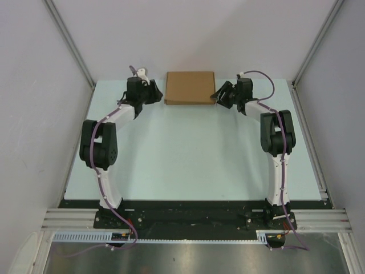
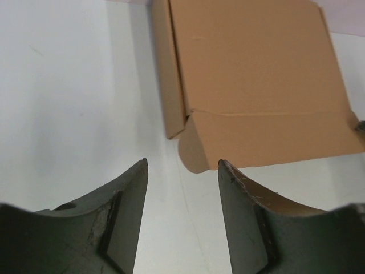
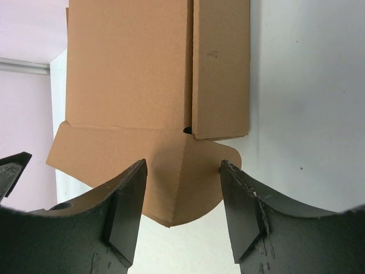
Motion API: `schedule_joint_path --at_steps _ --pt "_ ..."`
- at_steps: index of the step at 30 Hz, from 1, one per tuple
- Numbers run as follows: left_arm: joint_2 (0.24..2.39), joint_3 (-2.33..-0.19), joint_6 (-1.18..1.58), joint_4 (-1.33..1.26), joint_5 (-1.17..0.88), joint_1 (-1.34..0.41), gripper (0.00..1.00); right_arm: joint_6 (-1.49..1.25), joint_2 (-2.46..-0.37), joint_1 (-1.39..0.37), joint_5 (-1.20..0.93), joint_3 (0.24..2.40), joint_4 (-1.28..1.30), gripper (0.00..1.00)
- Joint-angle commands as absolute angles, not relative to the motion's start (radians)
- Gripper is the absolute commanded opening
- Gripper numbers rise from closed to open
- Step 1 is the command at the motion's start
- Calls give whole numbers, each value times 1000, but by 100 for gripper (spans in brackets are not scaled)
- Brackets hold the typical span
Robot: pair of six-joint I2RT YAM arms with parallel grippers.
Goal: Fold the paper box
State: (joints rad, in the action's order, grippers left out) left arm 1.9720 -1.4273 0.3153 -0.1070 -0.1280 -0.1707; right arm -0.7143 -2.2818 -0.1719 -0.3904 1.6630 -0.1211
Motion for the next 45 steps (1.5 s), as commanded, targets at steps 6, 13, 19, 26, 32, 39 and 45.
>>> schedule_joint_path --at_steps 6,13,19,26,32,39,45 --pt "2048 -1457 457 -219 -301 -189 51 -712 -2298 -175 -405 1715 -118 59" --pt "2078 -1465 471 -229 -305 -201 46 -712 -2306 -176 -407 1723 -120 59" --pt "2112 -1496 486 -209 -279 -199 39 -712 -2313 -179 -410 1730 -118 57" --pt "2131 -1509 485 -181 -259 -199 37 -704 -2324 -179 -408 1741 -113 54" --pt "2134 -1528 462 -157 -239 -199 38 -681 -2324 -179 -397 1755 -94 55" --pt "2144 -1552 449 -118 -209 -196 40 -680 -2330 -179 -397 1766 -98 55" --pt "2155 -1572 437 -77 -173 -196 40 -686 -2341 -184 -408 1766 -104 49"
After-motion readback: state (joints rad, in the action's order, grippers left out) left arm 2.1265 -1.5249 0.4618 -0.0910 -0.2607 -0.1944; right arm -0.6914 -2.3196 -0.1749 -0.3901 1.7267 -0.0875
